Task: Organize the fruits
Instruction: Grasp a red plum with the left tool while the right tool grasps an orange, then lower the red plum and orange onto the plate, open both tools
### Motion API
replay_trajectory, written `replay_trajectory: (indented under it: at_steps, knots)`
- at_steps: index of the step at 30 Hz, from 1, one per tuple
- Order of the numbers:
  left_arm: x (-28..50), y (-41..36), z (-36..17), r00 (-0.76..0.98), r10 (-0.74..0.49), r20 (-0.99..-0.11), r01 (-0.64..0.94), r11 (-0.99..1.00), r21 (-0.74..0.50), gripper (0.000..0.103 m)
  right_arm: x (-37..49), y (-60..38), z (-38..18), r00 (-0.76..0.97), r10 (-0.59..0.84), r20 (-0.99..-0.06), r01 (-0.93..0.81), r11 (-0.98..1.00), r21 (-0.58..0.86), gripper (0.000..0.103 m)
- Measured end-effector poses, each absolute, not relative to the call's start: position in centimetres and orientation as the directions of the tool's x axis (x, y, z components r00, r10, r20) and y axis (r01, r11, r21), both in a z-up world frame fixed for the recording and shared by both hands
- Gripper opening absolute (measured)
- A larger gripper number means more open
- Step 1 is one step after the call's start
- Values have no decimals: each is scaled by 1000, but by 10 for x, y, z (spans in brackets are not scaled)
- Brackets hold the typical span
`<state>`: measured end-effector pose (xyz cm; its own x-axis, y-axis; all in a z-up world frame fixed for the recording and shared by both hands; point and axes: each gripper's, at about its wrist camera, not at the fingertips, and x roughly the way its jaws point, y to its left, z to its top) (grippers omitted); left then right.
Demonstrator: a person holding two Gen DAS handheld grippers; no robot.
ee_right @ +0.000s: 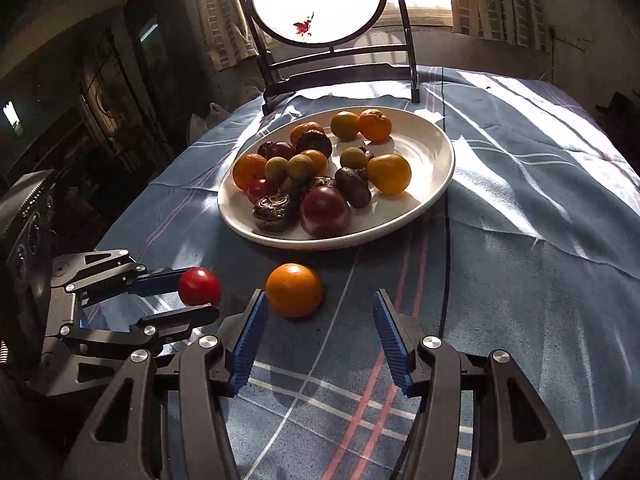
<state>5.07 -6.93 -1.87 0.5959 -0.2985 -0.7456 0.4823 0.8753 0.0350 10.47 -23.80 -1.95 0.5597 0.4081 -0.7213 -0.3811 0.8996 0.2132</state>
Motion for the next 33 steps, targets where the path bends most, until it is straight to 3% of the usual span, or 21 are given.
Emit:
replay_trajectory:
  at_steps: [5,6,7,17,29,33]
  knots:
    - [39,-53,-11,614,-292,-733,458,888,31,31,121,-206,-36,525,373,-765,-403,901,163,54]
    - [39,-51,-11,617,-291,-731,453,891,28,31,125,-203,-40,512,367,-776,-400,902,163,51]
    - [39,-48,-11,618,-292,-730,448,894,22,31,127,-201,-44,490,369,-789,-398,901,174,39]
    - [60,-50,0,654,-325,-684,422,906,-27,31,113,-262,1,636,419,-648,-332,907,261,39]
    - [177,-90,18,683,-275,-676,354,935,-23,33,214,-266,33,697,360,-620,-266,933,242,39]
    - [200,-82,13,703,-233,-672,291,956,-27,62,236,-254,34,708,343,-617,-262,939,222,45]
